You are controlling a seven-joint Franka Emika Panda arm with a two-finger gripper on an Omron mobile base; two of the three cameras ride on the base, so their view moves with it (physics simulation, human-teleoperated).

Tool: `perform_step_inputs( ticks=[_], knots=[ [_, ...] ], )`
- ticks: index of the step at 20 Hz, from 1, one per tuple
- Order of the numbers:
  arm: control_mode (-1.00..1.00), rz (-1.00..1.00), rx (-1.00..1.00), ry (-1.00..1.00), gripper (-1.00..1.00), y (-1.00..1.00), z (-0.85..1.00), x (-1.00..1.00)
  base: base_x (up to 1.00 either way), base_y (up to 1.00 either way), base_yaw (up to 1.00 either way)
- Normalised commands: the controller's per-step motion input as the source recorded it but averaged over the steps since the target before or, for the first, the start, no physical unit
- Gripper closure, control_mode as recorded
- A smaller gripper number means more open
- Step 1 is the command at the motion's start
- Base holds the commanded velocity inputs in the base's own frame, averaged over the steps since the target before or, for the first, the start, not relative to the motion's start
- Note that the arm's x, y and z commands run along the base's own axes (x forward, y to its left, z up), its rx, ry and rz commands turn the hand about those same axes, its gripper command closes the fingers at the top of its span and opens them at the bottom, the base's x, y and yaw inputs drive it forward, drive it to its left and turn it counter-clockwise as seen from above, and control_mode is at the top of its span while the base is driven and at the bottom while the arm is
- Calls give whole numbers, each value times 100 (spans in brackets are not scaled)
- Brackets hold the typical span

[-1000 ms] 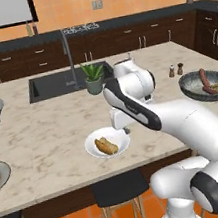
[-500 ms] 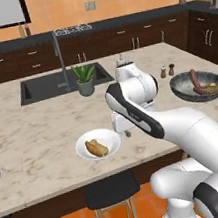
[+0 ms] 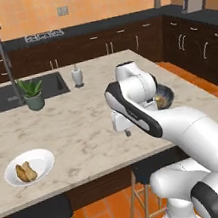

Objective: Place one bun and one sausage from the bowl on each plate.

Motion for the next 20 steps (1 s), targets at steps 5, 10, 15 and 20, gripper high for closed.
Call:
perform_step_inputs(
  ticks=[5,10,15,20],
  knots=[
    [100,0,0,0,-100,0,0,0,47,-94,1],
    [100,0,0,0,-100,0,0,0,67,-56,9],
    [100,0,0,0,-100,0,0,0,12,-8,4],
    [100,0,0,0,-100,0,0,0,0,0,0]
  ],
)
